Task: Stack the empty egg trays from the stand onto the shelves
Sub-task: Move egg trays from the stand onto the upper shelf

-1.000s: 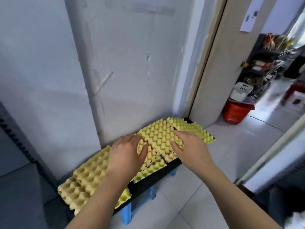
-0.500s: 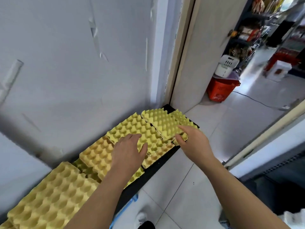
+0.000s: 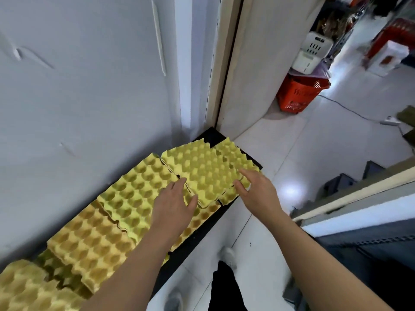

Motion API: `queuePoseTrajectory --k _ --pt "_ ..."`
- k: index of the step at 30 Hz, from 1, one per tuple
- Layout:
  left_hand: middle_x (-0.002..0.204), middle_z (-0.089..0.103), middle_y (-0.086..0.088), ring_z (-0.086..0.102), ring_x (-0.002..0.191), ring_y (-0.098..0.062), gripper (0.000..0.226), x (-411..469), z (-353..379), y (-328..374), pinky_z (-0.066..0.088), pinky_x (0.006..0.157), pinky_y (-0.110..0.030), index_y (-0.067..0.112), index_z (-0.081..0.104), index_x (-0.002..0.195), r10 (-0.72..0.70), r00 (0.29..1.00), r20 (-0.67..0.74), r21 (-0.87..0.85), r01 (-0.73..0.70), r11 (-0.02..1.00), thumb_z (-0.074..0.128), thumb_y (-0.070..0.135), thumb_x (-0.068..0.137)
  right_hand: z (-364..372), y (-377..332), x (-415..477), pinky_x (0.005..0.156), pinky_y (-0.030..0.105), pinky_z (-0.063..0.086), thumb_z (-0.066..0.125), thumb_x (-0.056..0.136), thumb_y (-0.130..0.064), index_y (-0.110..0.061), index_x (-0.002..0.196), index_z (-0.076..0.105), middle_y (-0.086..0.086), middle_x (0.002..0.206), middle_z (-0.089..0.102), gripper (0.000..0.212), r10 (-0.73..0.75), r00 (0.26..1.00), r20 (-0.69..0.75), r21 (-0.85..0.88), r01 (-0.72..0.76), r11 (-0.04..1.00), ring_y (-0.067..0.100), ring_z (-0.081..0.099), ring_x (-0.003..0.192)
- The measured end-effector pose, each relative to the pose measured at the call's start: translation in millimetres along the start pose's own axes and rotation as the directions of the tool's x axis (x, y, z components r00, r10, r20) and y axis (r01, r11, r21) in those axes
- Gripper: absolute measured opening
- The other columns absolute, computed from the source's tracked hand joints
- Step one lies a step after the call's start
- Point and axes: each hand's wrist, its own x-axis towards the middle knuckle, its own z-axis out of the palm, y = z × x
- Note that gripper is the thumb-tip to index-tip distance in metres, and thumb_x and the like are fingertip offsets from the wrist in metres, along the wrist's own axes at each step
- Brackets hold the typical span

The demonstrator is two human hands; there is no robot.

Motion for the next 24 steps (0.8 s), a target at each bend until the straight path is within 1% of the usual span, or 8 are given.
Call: queuePoseTrajectory --k 3,5,9,12,16,18,22,24 --pt "0.142 0.043 -0.005 0.044 0.126 -0.024 0.062 34.4 31.1 9.4 0.04 0.101 -0.035 0.02 0.03 0.148 -0.093 0.995 0.043 -0.015 0.094 0.995 0.049 0.046 0.095 13.3 30.0 45.6 0.1 0.027 0.034 0.052 0.094 -0.038 -0.017 0.135 0.051 0.003 0.134 0.054 0.046 -0.025 0.998 0.066 -0.009 0.026 1.0 0.017 0.046 0.125" --pt "0.143 0.042 -0.005 0.042 0.127 -0.025 0.065 55.9 54.1 14.2 0.04 0.101 -0.037 0.02 0.028 0.148 -0.184 0.98 0.074 -0.04 0.187 0.982 0.051 0.046 0.093 22.8 50.8 77.5 0.103 0.027 0.032 0.052 0.095 -0.039 -0.016 0.137 0.048 0.003 0.138 0.051 0.048 -0.034 0.991 0.129 -0.009 0.036 0.999 0.018 0.042 0.129" --pt "0.143 0.039 -0.007 0.04 0.128 -0.027 0.074 87.6 99.0 17.7 0.04 0.101 -0.04 0.02 0.024 0.149 -0.35 0.93 0.113 -0.07 0.359 0.931 0.057 0.048 0.09 52.5 93.2 134.4 0.103 0.03 0.033 0.052 0.094 -0.04 -0.014 0.138 0.046 0.005 0.139 0.049 0.051 -0.067 0.967 0.245 -0.001 0.069 0.998 0.02 0.041 0.13" --pt "0.147 0.032 -0.008 0.038 0.13 -0.03 0.083 106.8 128.5 13.8 0.037 0.103 -0.042 0.02 0.02 0.15 -0.447 0.883 0.14 -0.061 0.458 0.887 0.062 0.052 0.086 82.4 121.9 167.5 0.106 0.033 0.033 0.05 0.094 -0.044 -0.018 0.14 0.043 0.004 0.144 0.044 0.054 -0.058 0.942 0.331 0.001 0.061 0.998 0.02 0.037 0.133" --pt "0.15 0.023 -0.008 0.032 0.133 -0.032 0.095 125.4 161.2 2.8 0.033 0.105 -0.044 0.021 0.015 0.151 -0.534 0.833 0.145 -0.057 0.546 0.836 0.067 0.055 0.08 123.8 150.2 199.4 0.109 0.044 0.035 0.048 0.091 -0.053 -0.022 0.144 0.037 0.007 0.149 0.036 0.062 -0.016 0.903 0.43 -0.018 0.027 0.999 0.024 0.034 0.137" --pt "0.15 0.02 -0.007 0.03 0.134 -0.032 0.1 132.2 176.0 -3.7 0.032 0.106 -0.045 0.022 0.01 0.152 -0.563 0.813 0.149 -0.06 0.576 0.815 0.069 0.054 0.078 144.5 161.3 210.0 0.11 0.046 0.033 0.047 0.09 -0.057 -0.024 0.146 0.033 0.008 0.152 0.031 0.066 -0.013 0.884 0.468 -0.016 0.023 1.0 0.026 0.03 0.139" --pt "0.15 0.017 -0.008 0.025 0.138 -0.031 0.107 139.8 200.2 -14.0 0.031 0.108 -0.046 0.025 0.001 0.153 -0.59 0.789 0.169 -0.067 0.606 0.792 0.071 0.052 0.077 176.7 177.6 224.4 0.111 0.051 0.026 0.044 0.088 -0.063 -0.035 0.149 0.017 0.011 0.158 0.011 0.073 0.057 0.827 0.559 -0.111 0.006 0.994 0.034 0.024 0.14" --pt "0.149 0.019 -0.009 0.025 0.138 -0.031 0.108 141.1 208.6 -18.7 0.031 0.108 -0.046 0.026 0.001 0.153 -0.603 0.781 0.165 -0.089 0.62 0.779 0.073 0.05 0.076 188.3 183.8 230.8 0.111 0.054 0.024 0.044 0.085 -0.066 -0.041 0.148 0.01 0.015 0.157 0.008 0.075 0.098 0.798 0.594 -0.124 -0.029 0.992 0.039 0.023 0.14"
